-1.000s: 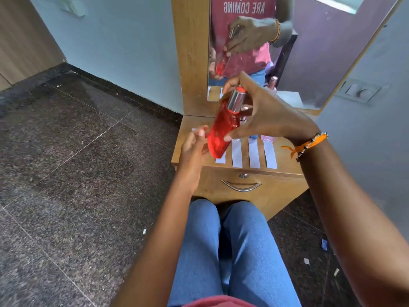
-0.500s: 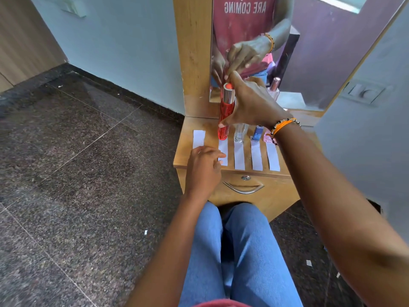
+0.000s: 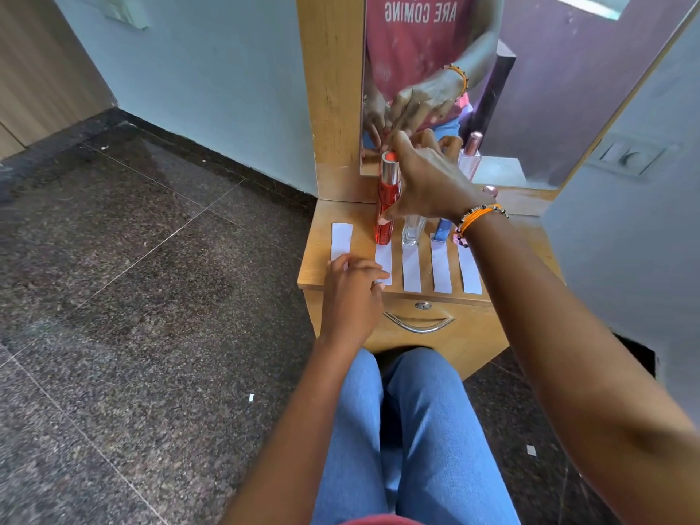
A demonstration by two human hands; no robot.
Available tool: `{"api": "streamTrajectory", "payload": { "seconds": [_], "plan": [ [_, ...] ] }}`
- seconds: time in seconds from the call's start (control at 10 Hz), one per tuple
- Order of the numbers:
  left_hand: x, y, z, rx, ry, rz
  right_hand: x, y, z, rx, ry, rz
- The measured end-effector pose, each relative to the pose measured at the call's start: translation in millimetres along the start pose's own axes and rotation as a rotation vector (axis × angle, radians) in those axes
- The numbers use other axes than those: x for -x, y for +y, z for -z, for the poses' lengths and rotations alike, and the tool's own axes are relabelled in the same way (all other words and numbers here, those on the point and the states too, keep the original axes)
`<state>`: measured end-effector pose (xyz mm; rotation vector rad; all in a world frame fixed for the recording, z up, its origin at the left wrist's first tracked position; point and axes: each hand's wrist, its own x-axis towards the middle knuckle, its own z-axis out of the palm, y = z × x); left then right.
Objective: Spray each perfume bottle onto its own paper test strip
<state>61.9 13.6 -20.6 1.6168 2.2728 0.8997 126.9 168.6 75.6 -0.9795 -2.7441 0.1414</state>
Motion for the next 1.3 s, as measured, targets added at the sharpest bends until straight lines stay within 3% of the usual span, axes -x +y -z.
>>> {"api": "streamTrajectory", "payload": {
  "seconds": [0.6,0.7,0.8,0.9,1.0,1.1,1.3],
  "plan": [
    [-0.1,-6.8,-7.2,0.026,0.005,0.014,4.7,-3.4,0.4,0.075,-0.029,-0.077],
    [1.6,-3.9,-5.9,0.091,0.034,0.01,16.6,-5.6,9.0,0.037,0.122,-0.078],
    [3.9,-1.9,-2.0,0.161,0.121,0.013,40.5,-23.0,1.5,-0.051,0.474,-0.033],
    [3.3,-10.8,0.6,0.156,0.197,0.052,65.6,-47.6,-28.5,-0.284,0.49,0.055],
    [2.2,-20.5,4.6,0.163,0.224,0.125,76.2,-58.5,-66.4,-0.324,0.188,0.01],
    [-0.6,-29.6,4.4,0.163,0.186,0.177,75.5,-62.0,-96.5,-0.338,0.034,-0.025],
    [-1.7,-31.1,6.1,0.189,0.129,0.218,73.8,-70.5,-107.8,-0.355,0.015,-0.065]
  ]
}}
